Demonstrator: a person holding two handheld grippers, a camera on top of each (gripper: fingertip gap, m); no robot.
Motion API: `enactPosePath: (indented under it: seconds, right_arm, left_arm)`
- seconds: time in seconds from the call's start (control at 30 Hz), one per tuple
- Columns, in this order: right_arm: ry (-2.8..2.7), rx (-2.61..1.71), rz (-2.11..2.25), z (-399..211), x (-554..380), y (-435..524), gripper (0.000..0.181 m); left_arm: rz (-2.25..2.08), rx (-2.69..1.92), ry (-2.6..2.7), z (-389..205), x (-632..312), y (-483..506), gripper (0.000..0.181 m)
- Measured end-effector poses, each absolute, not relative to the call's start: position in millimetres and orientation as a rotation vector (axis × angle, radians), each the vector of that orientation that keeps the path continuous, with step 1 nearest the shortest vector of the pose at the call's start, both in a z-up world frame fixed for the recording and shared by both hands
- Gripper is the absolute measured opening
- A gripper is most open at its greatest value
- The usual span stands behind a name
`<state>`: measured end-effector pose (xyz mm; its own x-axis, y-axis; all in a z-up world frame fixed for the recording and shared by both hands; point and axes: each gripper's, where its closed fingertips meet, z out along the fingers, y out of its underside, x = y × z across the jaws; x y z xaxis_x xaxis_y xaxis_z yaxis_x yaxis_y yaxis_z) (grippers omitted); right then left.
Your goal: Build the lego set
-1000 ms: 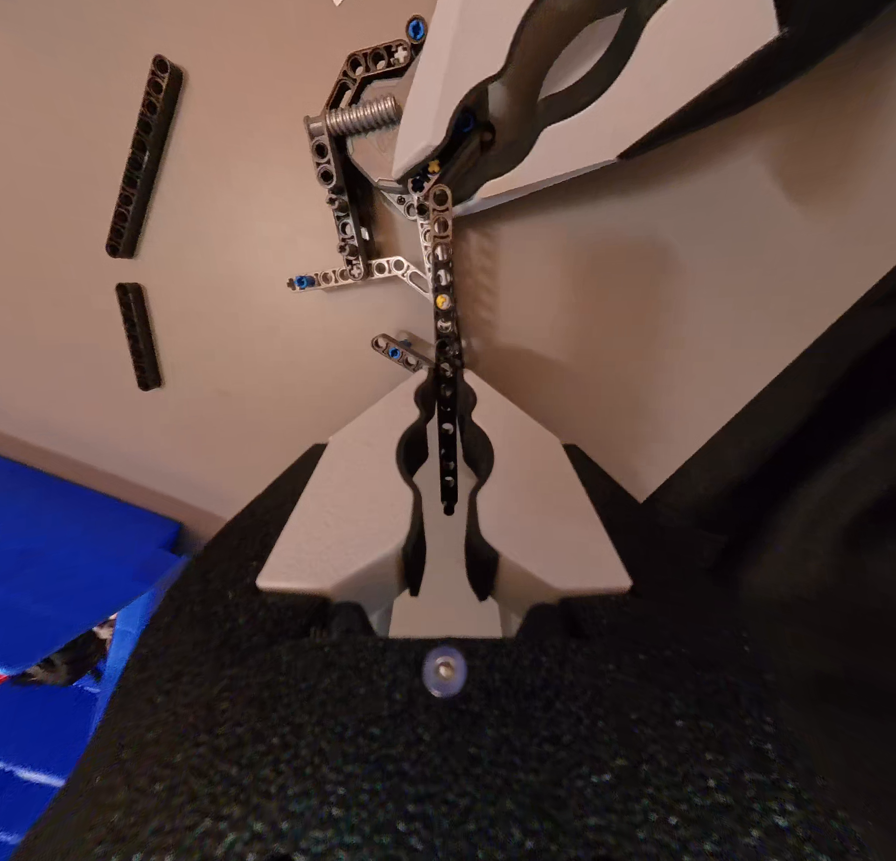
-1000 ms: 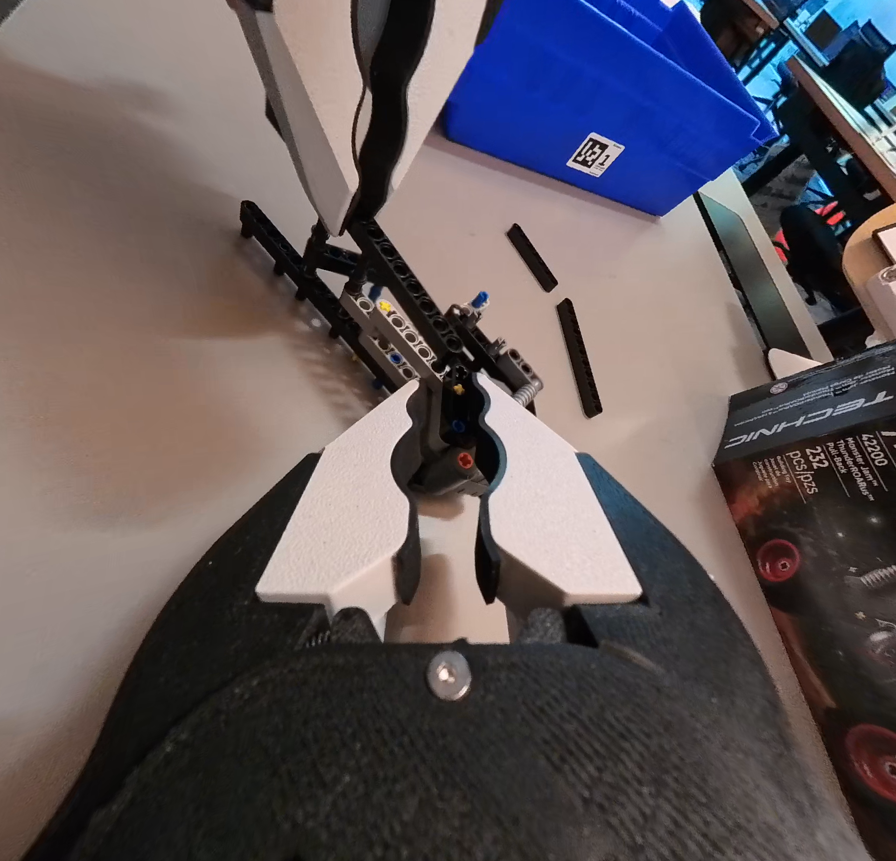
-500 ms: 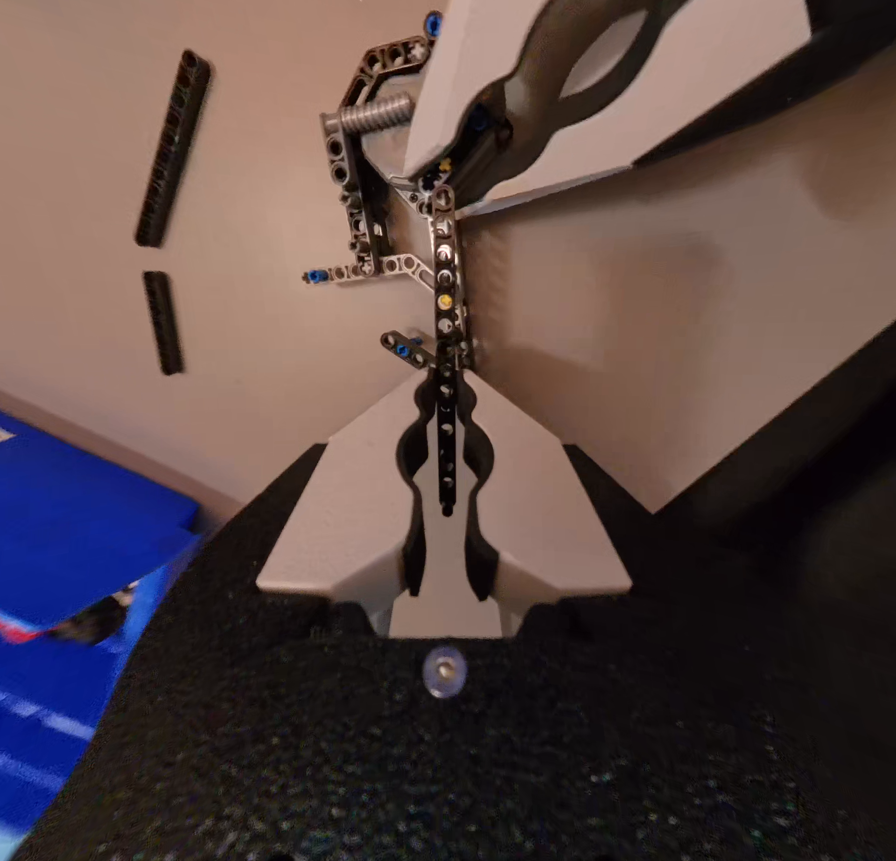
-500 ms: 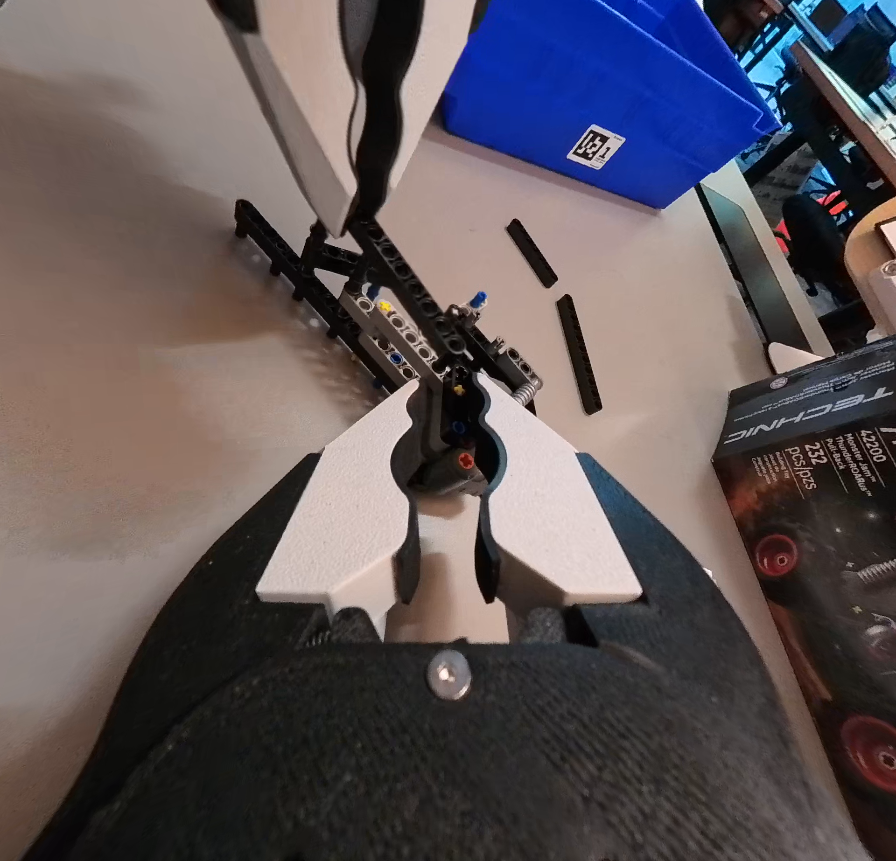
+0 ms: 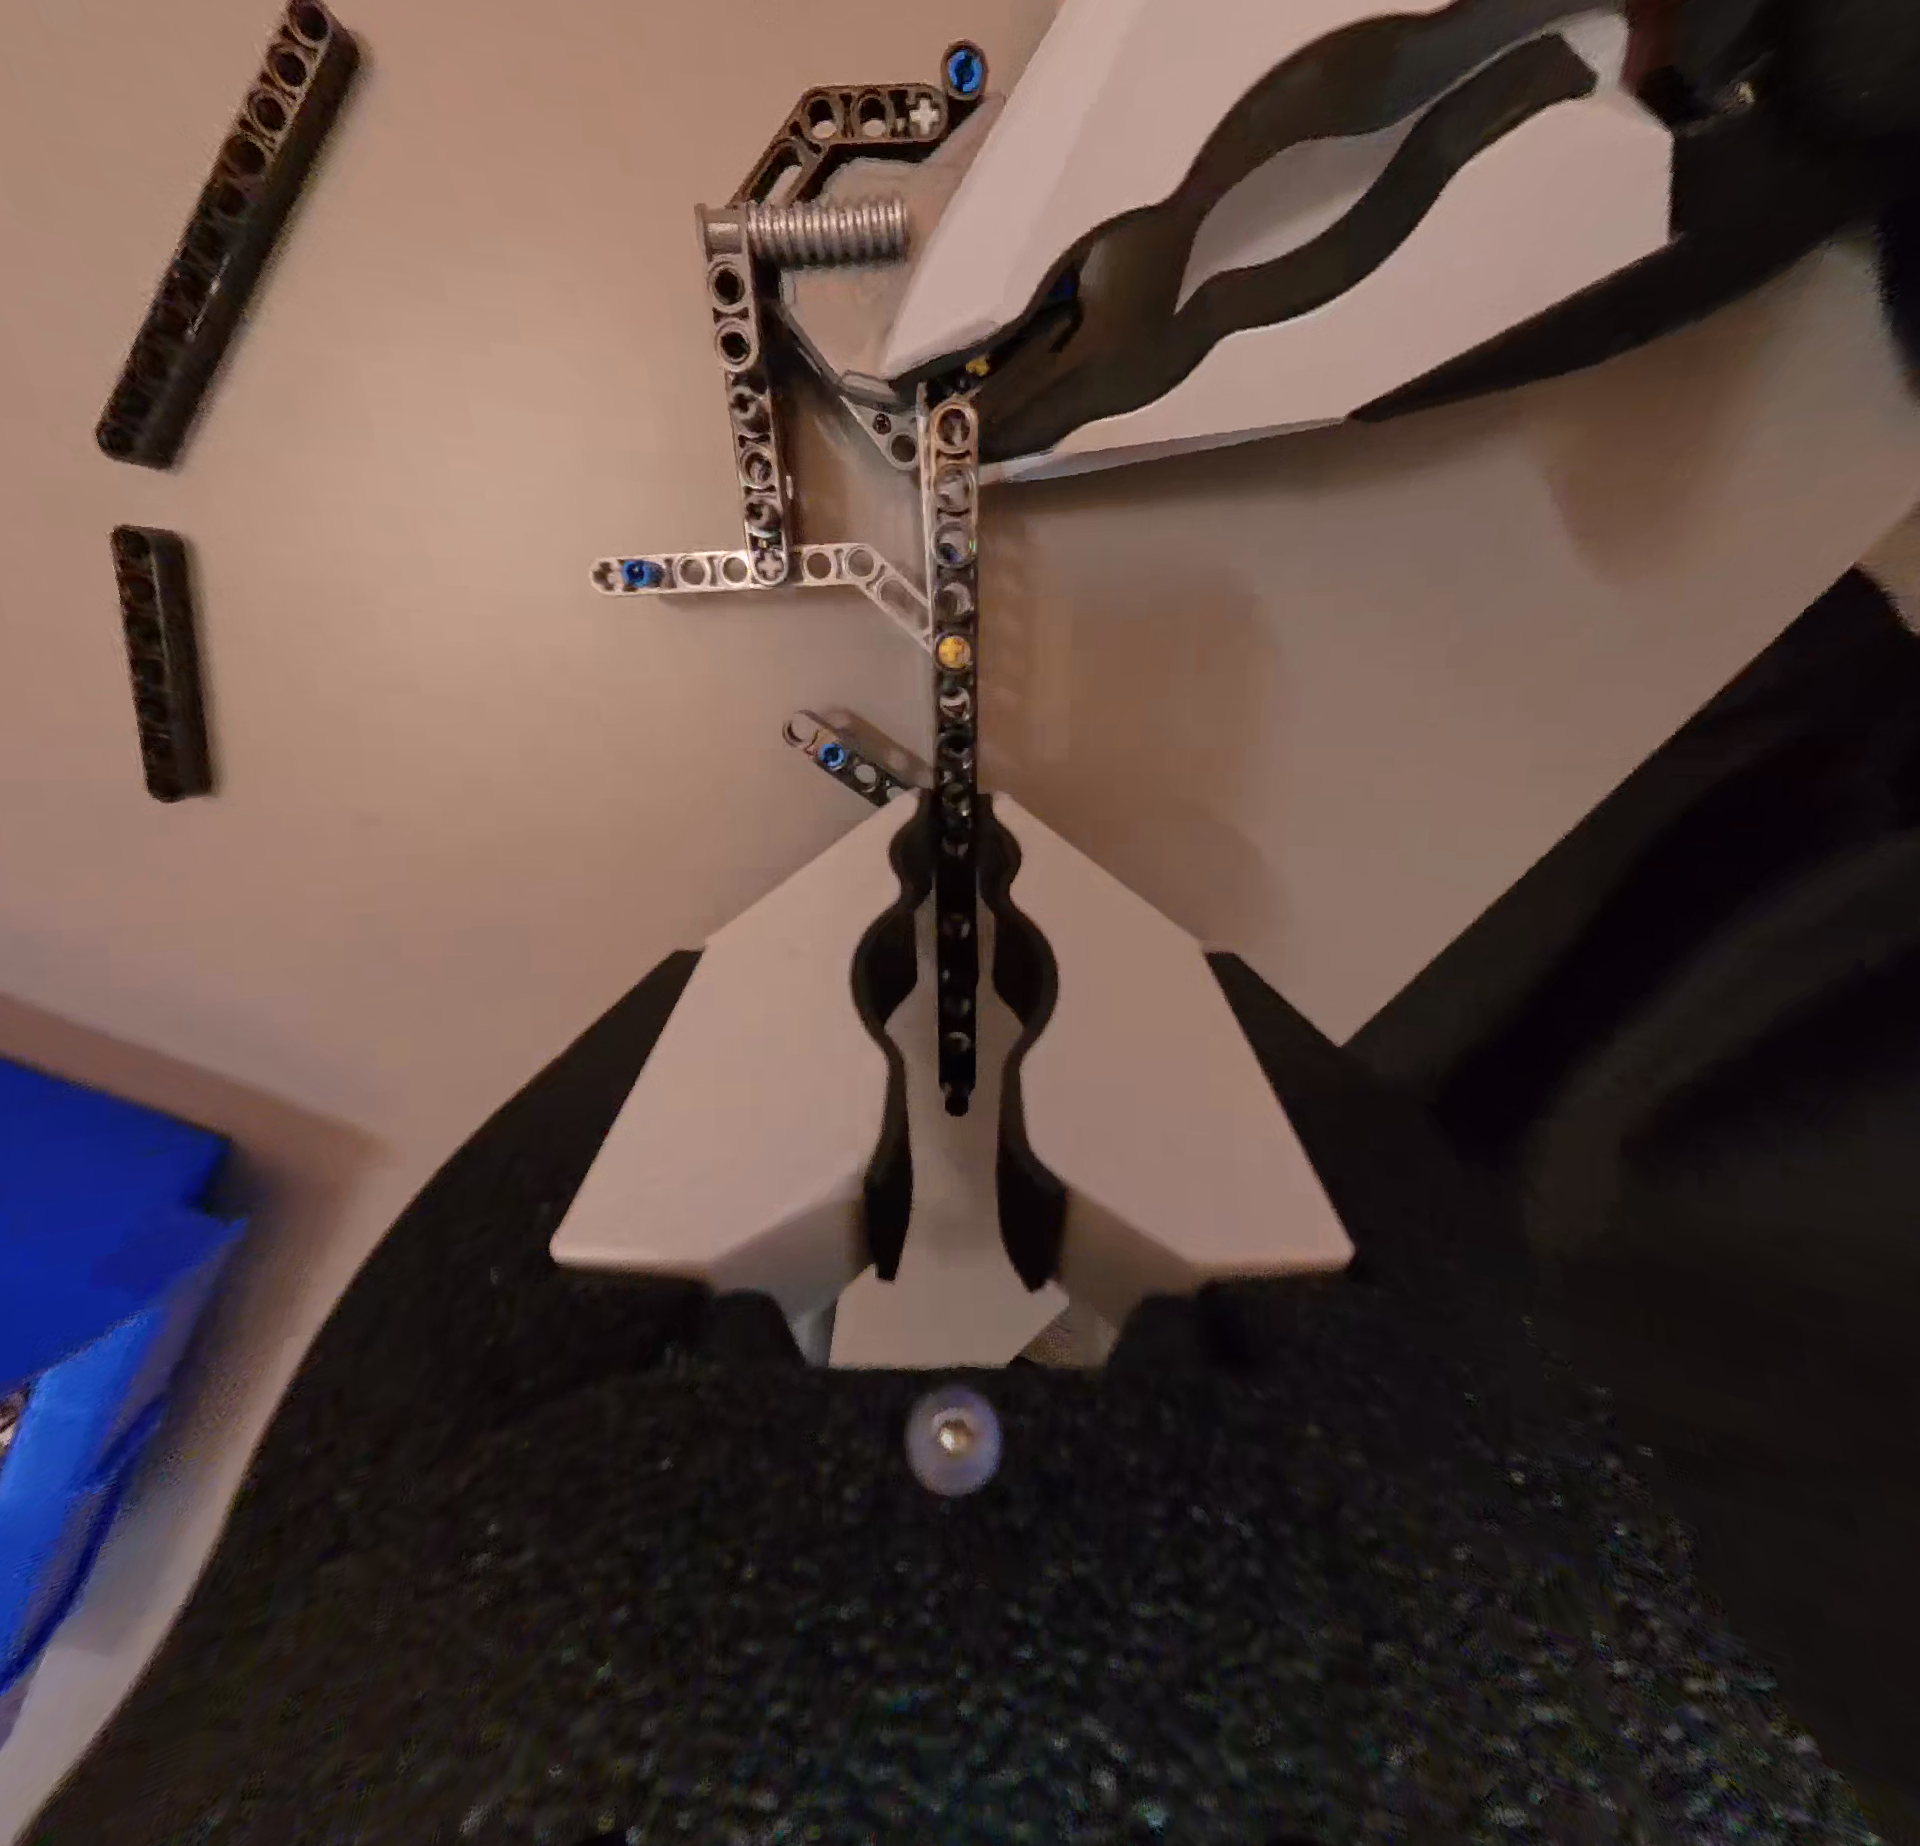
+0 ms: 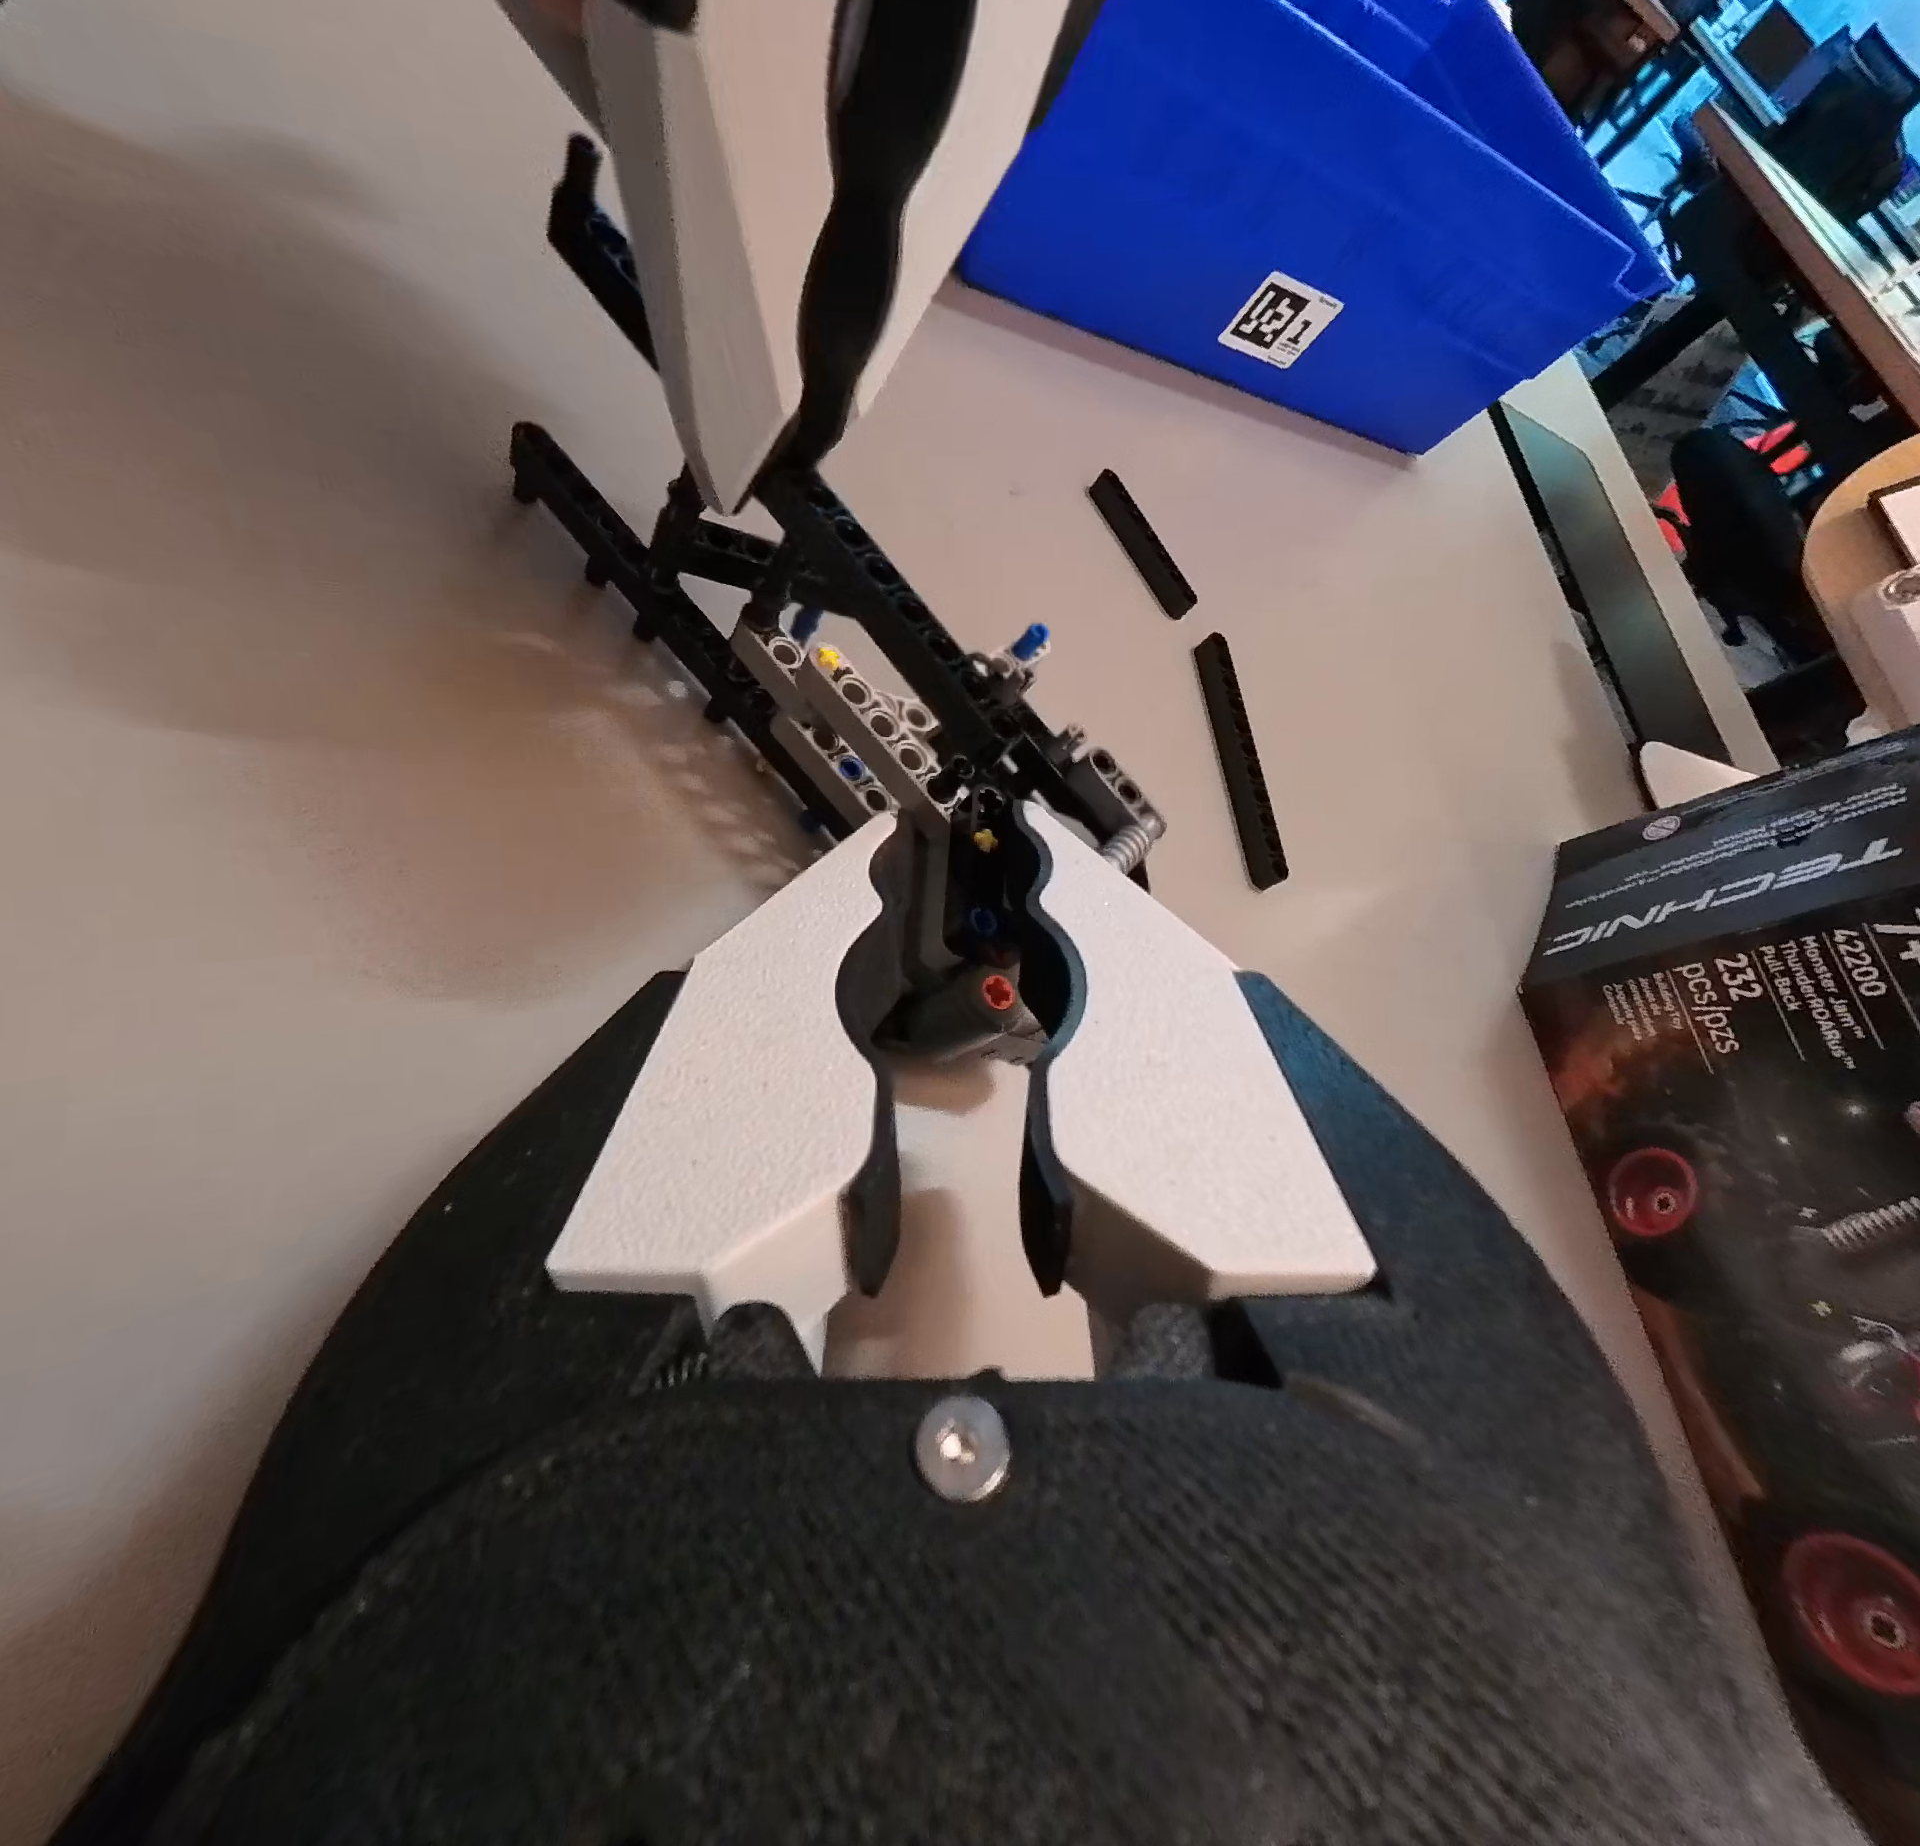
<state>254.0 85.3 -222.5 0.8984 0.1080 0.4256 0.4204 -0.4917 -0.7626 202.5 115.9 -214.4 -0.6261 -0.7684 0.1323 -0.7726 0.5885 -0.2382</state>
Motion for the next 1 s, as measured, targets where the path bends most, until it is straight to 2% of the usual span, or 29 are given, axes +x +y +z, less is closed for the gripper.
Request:
enactPosePath:
  seconds: [0.03,0.13,0.23,0.33,0.43,0.53,0.6,0.7,0.83,1.0]
  right_arm:
    - [-0.379,-2.064,-0.383,-222.1,253.3,84.8,0.015]
    - [-0.381,-2.044,-0.312,-219.1,248.6,82.2,0.015]
    - [-0.388,-1.964,-0.261,-202.1,244.6,77.5,0.03]
    - [-0.401,-1.812,-0.247,-177.4,236.2,83.8,0.032]
    - [-0.445,-1.817,-0.232,-182.1,233.4,94.6,0.028]
    - [-0.485,-1.833,-0.143,-189.7,226.6,101.5,0.012]
    - [-0.485,-1.834,-0.126,-191.1,227.5,101.6,0.004]
    - [-0.486,-1.842,-0.096,-196.8,227.1,100.2,0.002]
    - [-0.5,-1.857,-0.112,-199.4,227.3,100.0,0.003]
    - [-0.526,-1.861,-0.145,-200.1,225.8,100.9,0.002]
  left_arm:
    - [0.42,1.349,-2.801,-214.5,202.0,115.0,0.005]
    - [0.43,1.331,-2.78,-214.7,198.7,110.3,0.005]
    - [0.447,1.334,-2.798,-216.1,200.3,109.2,0.005]
    - [0.461,1.321,-2.856,-217.9,205.1,109.0,0.005]
    - [0.488,1.292,-2.849,-218.5,204.7,103.8,0.005]
    - [0.486,1.281,-2.865,-219.7,206.6,105.8,0.006]
    - [0.553,1.268,-2.832,-216.5,205.7,103.0,0.013]
    - [0.731,1.263,-2.696,-199.0,202.5,93.9,0.023]
    - [0.836,1.33,-2.681,-181.3,214.5,104.6,0.023]
    - [0.798,1.318,-2.688,-186.1,210.1,104.1,0.023]
